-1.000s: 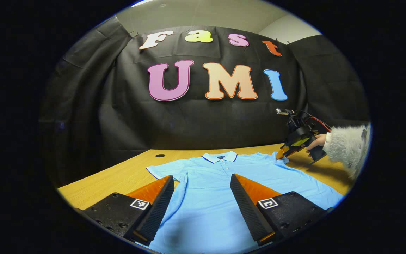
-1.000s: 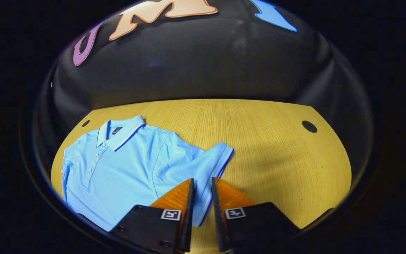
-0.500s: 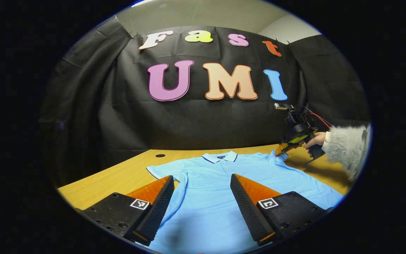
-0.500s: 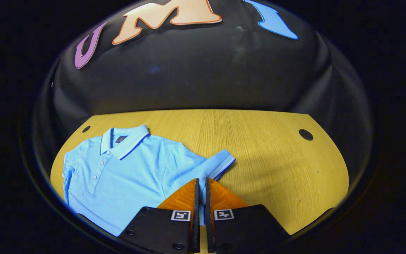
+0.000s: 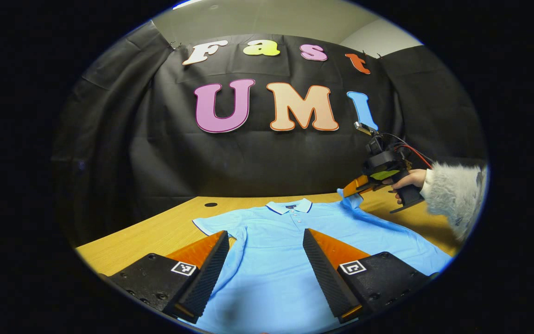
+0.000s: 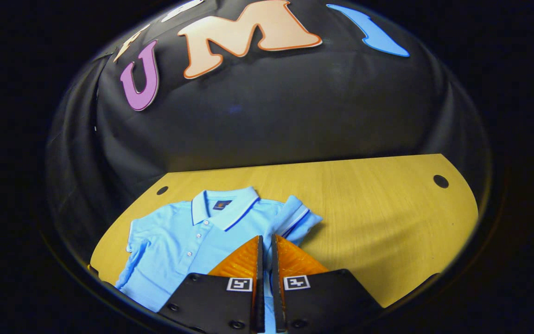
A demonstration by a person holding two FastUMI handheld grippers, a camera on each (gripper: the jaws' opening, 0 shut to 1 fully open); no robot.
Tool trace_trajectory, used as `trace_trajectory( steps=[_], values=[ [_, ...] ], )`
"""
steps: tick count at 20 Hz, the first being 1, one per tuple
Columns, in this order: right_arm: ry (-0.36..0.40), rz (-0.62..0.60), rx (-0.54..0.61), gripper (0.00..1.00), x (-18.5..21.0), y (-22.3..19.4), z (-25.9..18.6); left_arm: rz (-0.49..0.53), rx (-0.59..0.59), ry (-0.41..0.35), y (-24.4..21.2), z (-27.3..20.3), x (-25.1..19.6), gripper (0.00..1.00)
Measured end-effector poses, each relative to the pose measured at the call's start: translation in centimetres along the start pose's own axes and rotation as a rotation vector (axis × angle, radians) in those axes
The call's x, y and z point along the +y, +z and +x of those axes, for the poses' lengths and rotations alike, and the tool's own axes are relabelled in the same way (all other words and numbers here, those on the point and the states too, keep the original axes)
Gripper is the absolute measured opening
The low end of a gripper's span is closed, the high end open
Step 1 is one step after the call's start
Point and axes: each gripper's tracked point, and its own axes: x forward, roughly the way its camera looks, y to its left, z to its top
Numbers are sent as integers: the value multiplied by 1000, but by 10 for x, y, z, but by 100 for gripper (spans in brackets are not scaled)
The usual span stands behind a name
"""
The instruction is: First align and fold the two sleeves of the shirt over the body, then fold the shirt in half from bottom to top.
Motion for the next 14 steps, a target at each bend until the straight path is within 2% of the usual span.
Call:
trace_trajectory(
  steps=[4, 5, 8, 9, 10, 11, 12, 13, 14],
  values=[
    [85, 23, 47, 11, 31, -17, 10, 0, 0, 0, 0, 1, 0, 95],
    [103, 34, 50, 24, 36, -18, 10, 0, 0, 0, 1, 0, 0, 95],
    [152, 50, 58, 33, 48, -20, 7, -1, 0, 1, 0, 0, 0, 95],
    [162, 41, 61, 46, 51, -21, 4, -1, 0, 3, 0, 0, 1, 95],
    [173, 28, 62, 46, 54, -22, 2, -2, -1, 4, 1, 0, 2, 95],
    [188, 14, 57, 66, 60, -21, -5, -3, -2, 6, 1, 0, 2, 95],
    [194, -2, 47, 72, 64, -19, -10, -3, -2, 7, 0, 0, 2, 95],
    [196, -20, 35, 82, 67, -19, -16, -4, -2, 7, 1, 0, 2, 95],
    [206, -36, 21, 87, 72, -18, -24, -3, -2, 8, 0, 0, 2, 95]
  ],
)
